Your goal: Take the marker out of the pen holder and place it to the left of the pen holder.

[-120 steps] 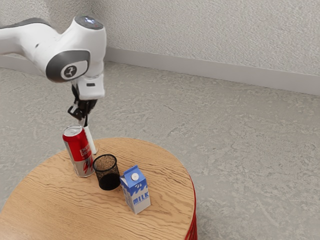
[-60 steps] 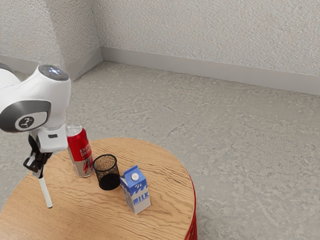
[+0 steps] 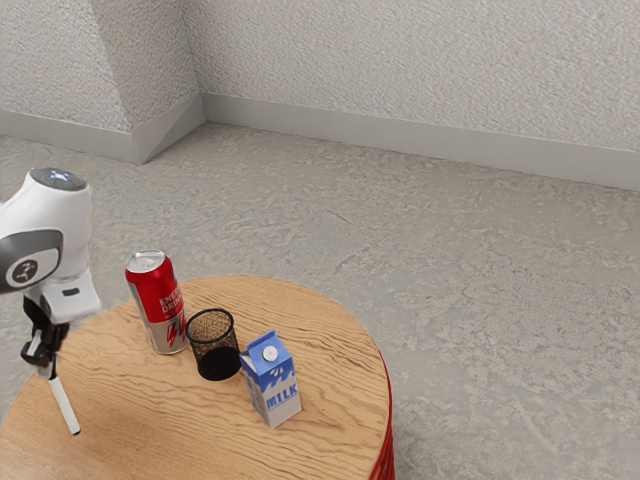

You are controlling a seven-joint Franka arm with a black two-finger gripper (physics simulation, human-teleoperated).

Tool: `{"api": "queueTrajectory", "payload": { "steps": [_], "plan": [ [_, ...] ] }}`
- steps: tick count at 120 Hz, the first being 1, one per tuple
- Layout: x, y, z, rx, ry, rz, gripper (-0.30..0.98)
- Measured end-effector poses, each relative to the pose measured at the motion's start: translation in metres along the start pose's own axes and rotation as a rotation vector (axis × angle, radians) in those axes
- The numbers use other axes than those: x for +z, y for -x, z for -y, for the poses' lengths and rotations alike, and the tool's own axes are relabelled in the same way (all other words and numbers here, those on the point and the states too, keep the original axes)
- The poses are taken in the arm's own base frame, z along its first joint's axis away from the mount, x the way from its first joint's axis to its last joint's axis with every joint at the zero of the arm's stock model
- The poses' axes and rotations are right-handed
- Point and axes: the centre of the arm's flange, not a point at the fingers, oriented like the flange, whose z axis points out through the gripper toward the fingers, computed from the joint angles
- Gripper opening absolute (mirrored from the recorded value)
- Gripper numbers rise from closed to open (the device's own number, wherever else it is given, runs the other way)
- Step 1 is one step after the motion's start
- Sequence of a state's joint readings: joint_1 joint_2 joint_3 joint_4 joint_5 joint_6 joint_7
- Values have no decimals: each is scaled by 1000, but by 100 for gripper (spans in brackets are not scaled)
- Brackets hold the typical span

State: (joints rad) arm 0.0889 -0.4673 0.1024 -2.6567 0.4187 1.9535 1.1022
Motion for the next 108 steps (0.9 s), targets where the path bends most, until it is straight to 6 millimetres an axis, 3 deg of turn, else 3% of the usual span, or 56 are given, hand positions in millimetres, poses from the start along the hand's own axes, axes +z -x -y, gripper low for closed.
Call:
{"api": "queueTrajectory", "payload": {
  "steps": [48,80,108],
  "plan": [
    [26,43,31,-65,-19,-339,-10],
    [51,56,47,-27,-44,-527,-10],
    [48,55,49,53,-56,-556,37]
  ]
}}
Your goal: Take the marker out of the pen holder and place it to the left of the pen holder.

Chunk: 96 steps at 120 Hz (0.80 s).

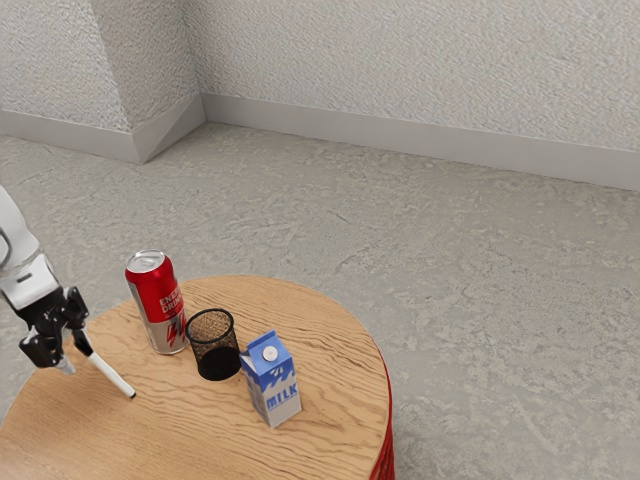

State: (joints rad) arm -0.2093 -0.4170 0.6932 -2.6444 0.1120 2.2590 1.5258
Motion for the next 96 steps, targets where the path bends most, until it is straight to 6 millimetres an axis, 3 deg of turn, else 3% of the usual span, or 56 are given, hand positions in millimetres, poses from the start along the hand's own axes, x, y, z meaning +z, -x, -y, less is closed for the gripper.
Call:
{"api": "queueTrajectory", "payload": {
  "steps": [19,43,49,57,67,74,79,85,96],
  "plan": [
    [1,0,-1,43,7,-4,53],
    [-2,0,1,84,4,-4,63],
    [-16,1,10,61,-24,-1,64],
    [-58,-5,31,21,-83,17,65],
    [-144,-54,59,28,-194,80,66],
    [-204,-111,72,38,-268,143,67],
    [-236,-156,82,31,-305,187,67],
    [-250,-188,94,-21,-300,179,67],
    [-260,-209,110,-158,-258,150,68]
  ]
}}
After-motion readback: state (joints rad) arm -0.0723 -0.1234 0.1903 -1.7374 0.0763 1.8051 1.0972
